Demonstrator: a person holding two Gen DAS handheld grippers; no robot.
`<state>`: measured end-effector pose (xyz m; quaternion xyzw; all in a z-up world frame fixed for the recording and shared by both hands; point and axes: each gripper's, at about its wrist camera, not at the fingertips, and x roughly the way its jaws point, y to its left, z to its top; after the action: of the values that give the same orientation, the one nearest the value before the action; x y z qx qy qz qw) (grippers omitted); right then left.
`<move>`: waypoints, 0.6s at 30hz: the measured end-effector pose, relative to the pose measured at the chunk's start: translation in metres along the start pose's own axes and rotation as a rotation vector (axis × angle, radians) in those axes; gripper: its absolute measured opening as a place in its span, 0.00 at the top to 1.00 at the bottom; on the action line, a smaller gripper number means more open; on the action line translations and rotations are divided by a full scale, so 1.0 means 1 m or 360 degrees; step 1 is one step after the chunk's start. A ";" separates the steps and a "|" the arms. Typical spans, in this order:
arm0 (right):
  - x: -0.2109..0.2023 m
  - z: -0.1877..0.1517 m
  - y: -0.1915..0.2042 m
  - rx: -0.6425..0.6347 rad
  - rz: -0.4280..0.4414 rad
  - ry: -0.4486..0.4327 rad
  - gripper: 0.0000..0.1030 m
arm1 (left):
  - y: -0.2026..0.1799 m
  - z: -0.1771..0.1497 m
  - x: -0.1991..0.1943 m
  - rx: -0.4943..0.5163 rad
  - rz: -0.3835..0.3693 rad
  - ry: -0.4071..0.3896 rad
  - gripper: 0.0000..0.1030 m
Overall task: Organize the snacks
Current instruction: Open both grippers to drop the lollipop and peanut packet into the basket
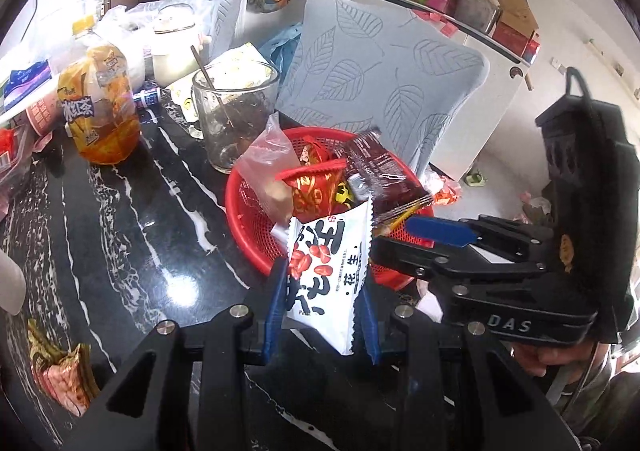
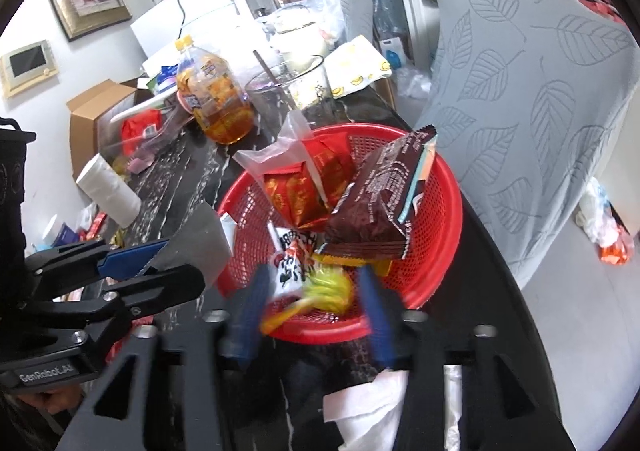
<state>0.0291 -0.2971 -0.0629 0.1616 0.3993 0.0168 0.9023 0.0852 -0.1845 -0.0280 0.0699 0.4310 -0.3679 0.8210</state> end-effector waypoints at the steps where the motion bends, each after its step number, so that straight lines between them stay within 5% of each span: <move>1: 0.000 0.000 0.000 -0.0005 -0.0013 -0.0005 0.49 | 0.000 0.001 0.002 0.0008 0.0003 0.0011 0.69; 14: -0.016 -0.003 -0.010 0.0035 -0.0029 -0.0064 0.49 | -0.006 0.016 0.010 0.0084 0.0037 0.0020 0.69; 18: -0.017 -0.004 -0.012 0.0052 -0.0030 -0.0071 0.49 | -0.007 0.018 0.021 0.0128 0.0085 0.0110 0.68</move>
<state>0.0137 -0.3105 -0.0568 0.1727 0.3808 -0.0020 0.9084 0.0997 -0.2088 -0.0309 0.1271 0.4420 -0.3602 0.8116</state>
